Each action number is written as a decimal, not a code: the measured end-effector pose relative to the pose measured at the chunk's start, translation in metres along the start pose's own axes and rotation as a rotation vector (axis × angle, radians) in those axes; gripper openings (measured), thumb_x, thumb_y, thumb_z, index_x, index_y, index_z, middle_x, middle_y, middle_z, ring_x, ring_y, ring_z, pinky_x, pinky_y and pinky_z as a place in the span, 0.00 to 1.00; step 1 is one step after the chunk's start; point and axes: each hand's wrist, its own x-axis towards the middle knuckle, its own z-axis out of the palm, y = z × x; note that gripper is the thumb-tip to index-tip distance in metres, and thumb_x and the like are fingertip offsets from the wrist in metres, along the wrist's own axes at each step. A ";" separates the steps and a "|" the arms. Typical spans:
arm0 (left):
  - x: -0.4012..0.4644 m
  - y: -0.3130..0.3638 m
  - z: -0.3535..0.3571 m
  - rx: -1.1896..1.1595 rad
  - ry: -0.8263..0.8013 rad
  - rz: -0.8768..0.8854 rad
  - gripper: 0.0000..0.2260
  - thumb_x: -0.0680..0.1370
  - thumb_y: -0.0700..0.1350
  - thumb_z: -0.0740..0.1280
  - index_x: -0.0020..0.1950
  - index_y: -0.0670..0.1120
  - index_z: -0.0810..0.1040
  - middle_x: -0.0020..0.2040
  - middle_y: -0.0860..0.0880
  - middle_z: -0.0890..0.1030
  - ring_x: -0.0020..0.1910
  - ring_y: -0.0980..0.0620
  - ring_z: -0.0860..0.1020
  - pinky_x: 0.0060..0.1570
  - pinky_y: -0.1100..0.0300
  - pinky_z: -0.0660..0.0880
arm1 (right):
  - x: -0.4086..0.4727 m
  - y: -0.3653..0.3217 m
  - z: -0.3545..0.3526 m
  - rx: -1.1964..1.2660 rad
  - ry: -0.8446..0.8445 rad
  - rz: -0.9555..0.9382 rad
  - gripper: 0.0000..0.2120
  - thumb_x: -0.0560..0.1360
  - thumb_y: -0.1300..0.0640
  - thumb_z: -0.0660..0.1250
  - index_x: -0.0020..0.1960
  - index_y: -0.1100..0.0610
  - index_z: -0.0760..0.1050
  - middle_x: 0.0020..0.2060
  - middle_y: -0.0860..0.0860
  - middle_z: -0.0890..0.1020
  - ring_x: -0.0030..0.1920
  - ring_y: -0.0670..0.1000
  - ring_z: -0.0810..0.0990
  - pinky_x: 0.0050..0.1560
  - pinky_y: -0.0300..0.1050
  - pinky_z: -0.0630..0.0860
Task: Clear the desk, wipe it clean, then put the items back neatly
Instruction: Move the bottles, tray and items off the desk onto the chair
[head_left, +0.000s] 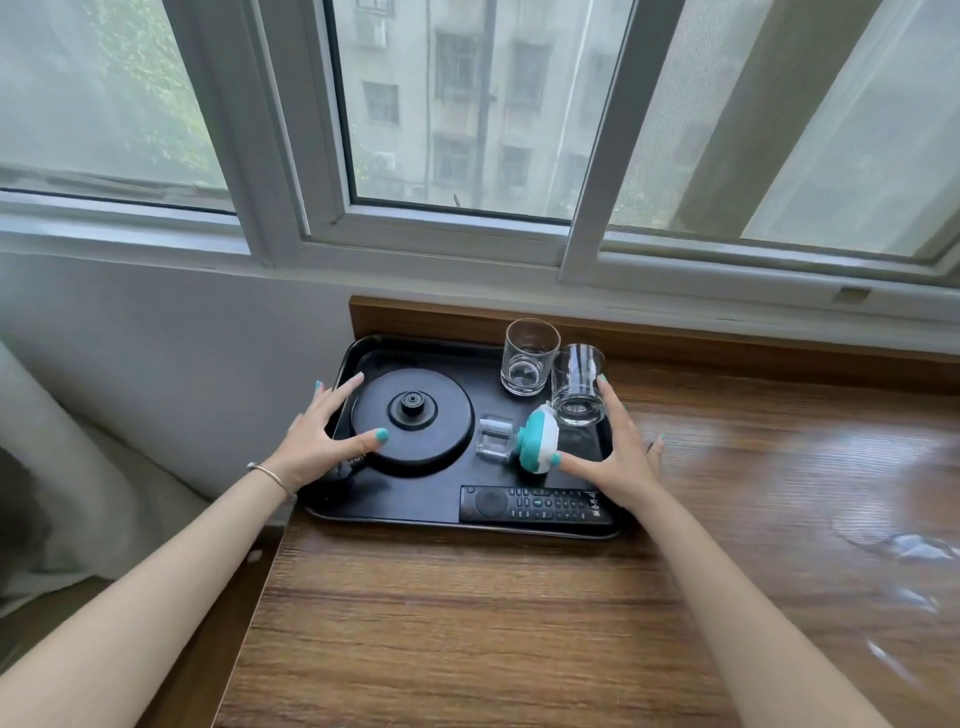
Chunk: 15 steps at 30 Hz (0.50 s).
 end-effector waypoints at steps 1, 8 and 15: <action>-0.001 0.001 0.000 -0.009 0.003 0.005 0.43 0.51 0.80 0.66 0.63 0.76 0.57 0.78 0.47 0.56 0.76 0.60 0.41 0.76 0.45 0.44 | 0.000 0.000 0.001 0.011 0.006 -0.001 0.55 0.59 0.31 0.75 0.73 0.29 0.42 0.78 0.43 0.57 0.79 0.51 0.52 0.73 0.67 0.34; -0.005 0.003 0.003 -0.032 0.006 0.036 0.42 0.51 0.80 0.66 0.64 0.78 0.59 0.78 0.44 0.54 0.77 0.58 0.41 0.76 0.44 0.43 | 0.002 0.003 0.001 0.132 0.013 0.009 0.54 0.52 0.26 0.70 0.72 0.26 0.46 0.78 0.43 0.57 0.79 0.48 0.48 0.73 0.64 0.32; -0.005 0.031 -0.006 -0.015 -0.010 0.037 0.43 0.54 0.72 0.70 0.68 0.71 0.61 0.79 0.46 0.52 0.77 0.59 0.41 0.76 0.48 0.45 | -0.006 0.007 -0.003 0.239 0.046 0.002 0.50 0.52 0.29 0.72 0.65 0.18 0.46 0.77 0.38 0.59 0.79 0.50 0.54 0.74 0.65 0.34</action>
